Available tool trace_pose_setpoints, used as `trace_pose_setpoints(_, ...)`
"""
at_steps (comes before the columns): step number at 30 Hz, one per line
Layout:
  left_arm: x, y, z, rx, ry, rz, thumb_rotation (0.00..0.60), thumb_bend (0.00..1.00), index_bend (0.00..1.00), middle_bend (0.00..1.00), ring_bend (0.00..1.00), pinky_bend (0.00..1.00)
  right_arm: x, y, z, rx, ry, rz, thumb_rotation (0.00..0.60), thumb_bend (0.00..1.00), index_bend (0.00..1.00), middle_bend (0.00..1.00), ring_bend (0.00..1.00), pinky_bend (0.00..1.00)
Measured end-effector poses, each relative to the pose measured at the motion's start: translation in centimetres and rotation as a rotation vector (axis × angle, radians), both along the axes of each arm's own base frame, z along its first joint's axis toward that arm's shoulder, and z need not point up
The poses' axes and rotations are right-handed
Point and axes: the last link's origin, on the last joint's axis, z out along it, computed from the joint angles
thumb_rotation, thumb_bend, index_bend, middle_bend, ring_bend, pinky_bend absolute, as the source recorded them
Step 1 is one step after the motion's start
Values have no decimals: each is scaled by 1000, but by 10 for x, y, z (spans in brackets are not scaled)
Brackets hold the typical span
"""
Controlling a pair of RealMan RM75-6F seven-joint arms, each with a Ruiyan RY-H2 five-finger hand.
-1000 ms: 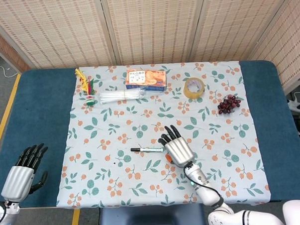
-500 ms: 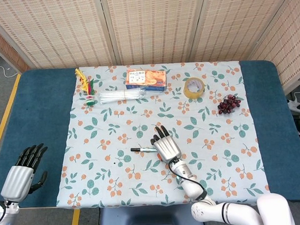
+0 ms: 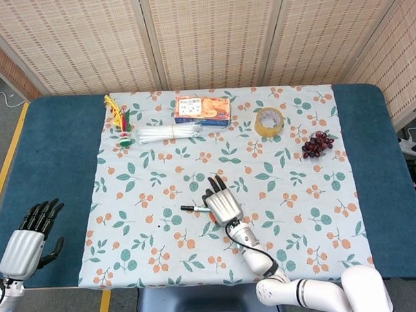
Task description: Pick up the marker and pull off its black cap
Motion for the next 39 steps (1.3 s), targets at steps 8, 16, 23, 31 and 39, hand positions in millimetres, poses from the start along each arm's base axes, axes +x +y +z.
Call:
trace_pose_setpoints(8,-1,0,2,2,-3,2,600,463,0,0,0,89,3,-2,-3,-2,14,-5,600,302,489,333,49,3)
trace_pose_setpoints(16,-1,0,2,3,-3,8,600,465,0,0,0,90,3,-1,-5,-3,24,-7,600,327,566,447,169,126)
trace_pose_setpoints(23,-1,0,2,1,-2,8,600,465,0,0,0,90,2,-1,-2,-41,11,28,600,369,783,635,340,199)
trace_pose_setpoints(31,1,-1,3,9,-5,-8,600,464,0,0,0,92,-3,3,4,-47,-11,49,600,389,881,742,438,217)
trace_pose_setpoints(39,11,-3,-11,14,-49,-68,600,465,27,38,19,241,-30,6,46,-86,-176,79,600,391,911,767,459,219)
